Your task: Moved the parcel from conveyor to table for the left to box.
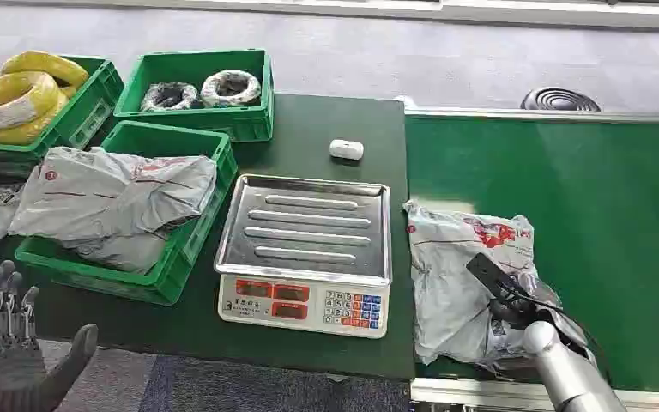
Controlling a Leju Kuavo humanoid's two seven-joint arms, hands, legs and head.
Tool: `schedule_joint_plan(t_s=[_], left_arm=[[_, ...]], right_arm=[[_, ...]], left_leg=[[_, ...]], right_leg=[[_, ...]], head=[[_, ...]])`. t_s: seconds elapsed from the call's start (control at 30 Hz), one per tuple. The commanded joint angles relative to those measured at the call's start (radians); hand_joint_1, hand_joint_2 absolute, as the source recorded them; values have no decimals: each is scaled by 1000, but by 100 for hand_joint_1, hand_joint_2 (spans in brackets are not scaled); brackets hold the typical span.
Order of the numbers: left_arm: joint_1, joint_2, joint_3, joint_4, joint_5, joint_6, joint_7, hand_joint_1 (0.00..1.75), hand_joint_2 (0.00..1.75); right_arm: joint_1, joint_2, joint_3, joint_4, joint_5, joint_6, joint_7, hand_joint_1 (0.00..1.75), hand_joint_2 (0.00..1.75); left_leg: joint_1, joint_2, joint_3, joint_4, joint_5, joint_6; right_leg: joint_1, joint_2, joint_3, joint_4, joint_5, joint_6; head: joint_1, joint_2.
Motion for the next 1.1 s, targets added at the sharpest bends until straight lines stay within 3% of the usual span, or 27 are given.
schedule_joint_plan(t_s=[0.03, 0.13, 0.33, 0.4, 0.47, 0.6, 0.7, 0.73, 0.8, 0.87, 1.0, 1.03, 1.1], left_arm=[[40, -56, 63, -50, -32, -41, 29, 0, 175], [58, -82, 94, -70, -43, -80, 24, 0, 175], [56, -84, 94, -68, -44, -81, 24, 0, 175], [56, -88, 103, -68, -50, -93, 15, 0, 175], [67, -102, 122, -87, -62, -109, -2, 0, 175], [89, -111, 142, -135, -85, -112, -45, 0, 175], [68, -58, 105, -130, -100, -84, -78, 0, 175], [53, -40, 90, -123, -100, -72, -82, 0, 175], [4, 21, 32, -92, -96, -43, -90, 0, 175], [-62, 73, -26, -41, -89, -25, -93, 0, 175], [-155, 119, -76, 33, -78, -1, -94, 0, 175], [-163, 123, -74, 37, -71, 7, -97, 0, 175], [-185, 135, -62, 40, -57, -3, -103, 0, 175]], right_arm=[[-65, 59, 43, -22, -13, 1, 43, 175, 175], [-38, 56, -3, -128, -78, 3, 25, 175, 175], [-29, 53, -2, -128, -77, 2, 24, 175, 175], [-9, 58, -56, -177, -169, 8, -47, 175, 175], [35, 39, -112, -344, -294, -3, -107, 175, 175], [91, 11, -232, -702, -475, -225, -193, 175, 175], [163, -13, -306, -938, -522, -441, -301, 175, 175], [181, -19, -315, -993, -512, -487, -321, 175, 175], [193, -9, -318, -1094, -449, -659, -463, 175, 175], [128, 26, -259, -1104, -358, -733, -540, 175, 175], [17, 145, -128, -1067, -210, -733, -562, 175, 175], [-9, 132, -61, -1055, -244, -690, -521, 175, 175], [-105, 133, 62, -998, -340, -438, -416, 175, 175]], left_leg=[[0, 6, -2, -2, 1, 1], [0, 3, -1, 0, 0, 0], [0, 2, -2, -1, 1, 0], [0, 2, -2, -2, 2, 1], [-1, 1, -3, -1, 1, 0], [-2, 2, -7, 1, 0, 1], [-2, -4, -9, 1, 1, 1], [-2, -5, -9, 1, 1, 1], [-1, -8, -9, 0, 2, 1], [-2, -8, -9, -1, 2, 0], [-2, 4, -6, -5, 4, 0], [-1, 3, -6, -3, 2, -1], [0, 8, -7, -5, 5, -1]], right_leg=[[0, 4, -4, -1, 3, -3], [0, 2, -3, 1, 1, -2], [0, 1, -3, 0, 1, -2], [0, 0, -4, -1, 2, -3], [0, 0, -4, 0, 0, -2], [-1, 1, -9, 3, 0, -2], [-2, -4, -10, 3, -1, -3], [-1, -6, -9, 2, -1, -2], [-1, -9, -8, 1, -1, -2], [-1, -9, -8, 0, -1, -3], [-1, 2, -10, -1, 4, -4], [0, 2, -7, 0, 2, -3], [1, 5, -10, 0, 6, -5]], head=[[0, 0], [0, 0], [0, 0], [0, 0], [0, 0], [0, 0], [0, 0], [0, 0], [0, 0], [-1, 0], [0, 0], [-1, 0], [0, 0]])
